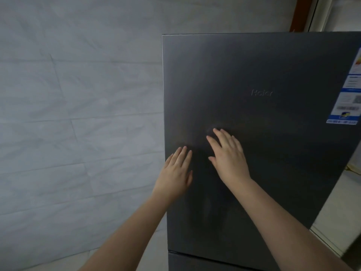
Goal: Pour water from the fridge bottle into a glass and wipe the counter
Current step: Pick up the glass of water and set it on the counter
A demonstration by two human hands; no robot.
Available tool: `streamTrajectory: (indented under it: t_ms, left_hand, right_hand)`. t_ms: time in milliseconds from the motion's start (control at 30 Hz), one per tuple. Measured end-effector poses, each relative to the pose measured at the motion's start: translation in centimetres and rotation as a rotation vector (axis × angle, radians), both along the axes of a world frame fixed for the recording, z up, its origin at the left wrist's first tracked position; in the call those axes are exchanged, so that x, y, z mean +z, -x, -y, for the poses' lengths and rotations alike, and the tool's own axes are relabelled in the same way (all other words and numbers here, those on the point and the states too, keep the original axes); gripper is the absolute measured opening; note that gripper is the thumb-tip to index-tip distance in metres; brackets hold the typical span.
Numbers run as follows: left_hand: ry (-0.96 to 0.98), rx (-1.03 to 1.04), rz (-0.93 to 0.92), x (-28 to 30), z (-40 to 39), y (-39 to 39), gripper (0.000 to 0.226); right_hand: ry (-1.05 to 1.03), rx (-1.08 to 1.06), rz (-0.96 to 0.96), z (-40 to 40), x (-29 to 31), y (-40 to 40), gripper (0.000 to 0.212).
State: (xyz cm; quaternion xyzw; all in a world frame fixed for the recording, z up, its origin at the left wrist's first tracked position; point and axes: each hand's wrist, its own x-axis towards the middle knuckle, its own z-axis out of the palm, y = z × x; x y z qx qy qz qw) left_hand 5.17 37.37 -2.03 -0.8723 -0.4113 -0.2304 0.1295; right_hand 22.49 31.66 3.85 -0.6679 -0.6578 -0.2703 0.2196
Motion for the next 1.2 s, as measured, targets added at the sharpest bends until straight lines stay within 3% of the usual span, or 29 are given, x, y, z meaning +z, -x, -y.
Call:
streamTrajectory:
  t_ms: [267, 600, 700, 1000, 1200]
  left_hand:
    - [-0.024, -0.004, -0.060, -0.3, 2.2, -0.1, 0.058]
    - [0.122, 0.088, -0.128, -2.1, 5.4, -0.5, 0.069]
    - [0.187, 0.119, -0.119, -2.4, 6.8, -0.9, 0.061]
    - [0.297, 0.231, -0.147, -2.9, 11.2, -1.3, 0.062]
    - [0.314, 0.284, -0.158, -3.5, 14.1, -0.7, 0.064]
  right_hand:
    - [-0.219, 0.070, -0.054, 2.6, -1.2, -1.7, 0.034]
    - [-0.172, 0.070, -0.094, 6.4, -3.9, -3.2, 0.022]
    - [-0.104, 0.056, -0.109, 7.4, -5.0, -3.4, 0.025]
    - [0.118, 0.071, -0.179, 10.3, -8.2, -3.7, 0.051]
    - [0.214, 0.059, -0.187, 11.6, -9.6, -3.1, 0.057]
